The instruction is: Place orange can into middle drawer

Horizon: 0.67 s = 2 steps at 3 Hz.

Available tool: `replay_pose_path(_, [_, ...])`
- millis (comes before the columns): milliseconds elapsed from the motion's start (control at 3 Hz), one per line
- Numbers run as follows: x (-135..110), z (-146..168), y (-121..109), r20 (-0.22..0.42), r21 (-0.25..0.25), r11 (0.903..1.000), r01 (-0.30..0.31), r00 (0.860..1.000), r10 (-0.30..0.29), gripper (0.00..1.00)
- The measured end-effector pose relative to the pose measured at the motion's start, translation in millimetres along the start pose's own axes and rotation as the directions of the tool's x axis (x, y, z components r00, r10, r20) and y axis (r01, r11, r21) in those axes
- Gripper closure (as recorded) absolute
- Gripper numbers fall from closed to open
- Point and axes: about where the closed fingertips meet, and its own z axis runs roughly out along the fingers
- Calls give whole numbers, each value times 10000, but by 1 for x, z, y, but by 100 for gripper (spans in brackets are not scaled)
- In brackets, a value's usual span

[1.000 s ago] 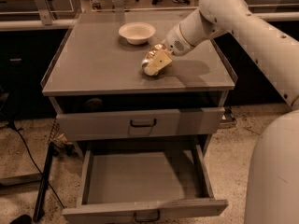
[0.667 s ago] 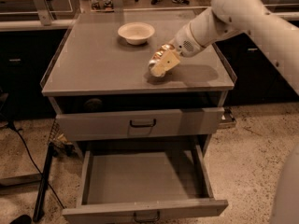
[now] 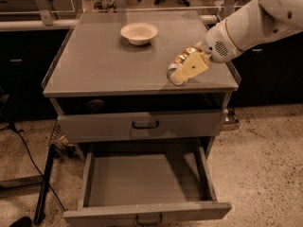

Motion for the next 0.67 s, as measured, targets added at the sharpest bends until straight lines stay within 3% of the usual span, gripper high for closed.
replay_pose_path(333, [0, 0, 0, 0, -2, 10000, 2, 10000, -2, 100])
replay_pose_path(667, [9, -3, 10, 104, -263, 9988, 423, 9991, -421, 100])
